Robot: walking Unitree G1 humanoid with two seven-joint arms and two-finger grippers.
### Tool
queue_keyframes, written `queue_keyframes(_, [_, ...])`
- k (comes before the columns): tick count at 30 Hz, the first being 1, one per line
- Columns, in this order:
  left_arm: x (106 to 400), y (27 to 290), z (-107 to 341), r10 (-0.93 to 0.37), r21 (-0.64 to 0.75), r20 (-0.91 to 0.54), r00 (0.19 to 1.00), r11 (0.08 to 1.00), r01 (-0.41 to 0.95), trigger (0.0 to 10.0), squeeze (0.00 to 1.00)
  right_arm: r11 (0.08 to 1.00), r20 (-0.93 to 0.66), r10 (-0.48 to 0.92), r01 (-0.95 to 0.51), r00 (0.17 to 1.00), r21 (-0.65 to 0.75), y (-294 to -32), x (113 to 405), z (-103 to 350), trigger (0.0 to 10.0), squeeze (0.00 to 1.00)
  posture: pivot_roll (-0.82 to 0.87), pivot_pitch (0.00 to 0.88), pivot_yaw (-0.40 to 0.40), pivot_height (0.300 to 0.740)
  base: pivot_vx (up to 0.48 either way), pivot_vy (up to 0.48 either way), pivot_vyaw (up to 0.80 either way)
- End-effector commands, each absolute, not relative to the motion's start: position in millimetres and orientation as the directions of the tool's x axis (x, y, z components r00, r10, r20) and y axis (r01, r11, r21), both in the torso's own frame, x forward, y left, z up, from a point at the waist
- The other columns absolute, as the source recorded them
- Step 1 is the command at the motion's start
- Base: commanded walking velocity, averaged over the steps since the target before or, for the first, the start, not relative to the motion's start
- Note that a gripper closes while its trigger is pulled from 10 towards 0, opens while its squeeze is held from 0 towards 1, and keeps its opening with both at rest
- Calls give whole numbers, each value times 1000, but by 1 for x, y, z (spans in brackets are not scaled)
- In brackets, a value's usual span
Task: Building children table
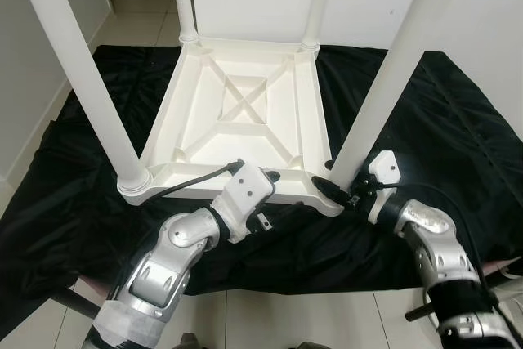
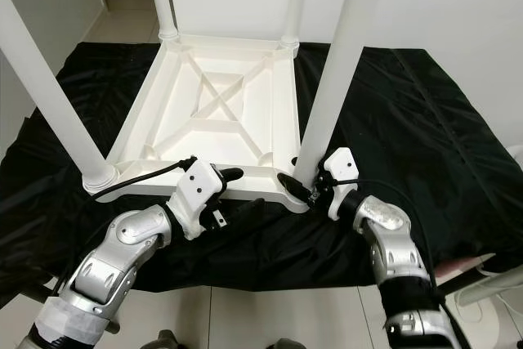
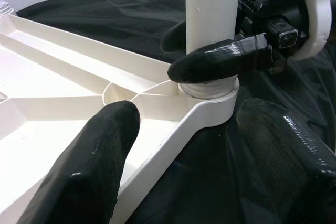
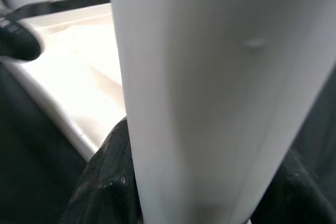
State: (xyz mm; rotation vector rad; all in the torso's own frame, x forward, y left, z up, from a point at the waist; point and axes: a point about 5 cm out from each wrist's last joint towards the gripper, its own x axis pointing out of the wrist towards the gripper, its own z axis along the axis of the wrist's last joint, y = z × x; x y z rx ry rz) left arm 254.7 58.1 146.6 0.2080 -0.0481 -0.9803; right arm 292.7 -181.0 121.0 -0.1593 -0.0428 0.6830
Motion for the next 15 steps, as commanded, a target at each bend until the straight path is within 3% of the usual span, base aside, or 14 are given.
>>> queue_keyframes(1, [253, 58, 145, -825, 187, -54, 563, 545, 817, 10000, 0, 773, -63, 612, -613, 788, -161, -181, 291, 113, 10000, 0, -32, 0, -5, 740, 0, 0, 0])
queue_keyframes(2, [253, 58, 144, -825, 185, -56, 562, 544, 818, 10000, 0, 813, -47, 558, -557, 829, -168, -177, 289, 110, 10000, 0, -36, 0, -3, 740, 0, 0, 0])
queue_keyframes(4, [253, 58, 144, -825, 185, -56, 562, 544, 818, 10000, 0, 813, -47, 558, -557, 829, -168, -177, 289, 110, 10000, 0, -36, 0, -3, 740, 0, 0, 0])
queue_keyframes(6, [251, 59, 143, -829, 183, -63, 556, 538, 823, 10000, 0, 902, -19, 410, -408, 912, -138, -161, 284, 106, 10000, 0, -39, 0, 3, 740, 0, 0, 0])
queue_keyframes(9, [250, 60, 142, -832, 182, -67, 551, 533, 826, 10000, 0, 954, -11, 284, -284, 959, -93, -147, 281, 104, 10000, 0, -39, 0, 3, 740, 0, 0, 0])
queue_keyframes(11, [250, 60, 142, -832, 182, -67, 551, 533, 826, 10000, 0, 954, -11, 284, -284, 959, -93, -147, 281, 104, 10000, 0, -39, 0, 3, 740, 0, 0, 0])
queue_keyframes(13, [249, 60, 142, -832, 181, -70, 550, 532, 827, 10000, 0, 985, -17, 161, -162, 987, -53, -136, 282, 104, 10000, 0, -33, 0, 0, 740, 0, 0, 0])
queue_keyframes(15, [249, 60, 142, -831, 179, -70, 551, 533, 827, 10000, 0, 991, -17, 125, -126, 992, -38, -131, 283, 105, 10000, 0, -32, 0, 2, 740, 0, 0, 0])
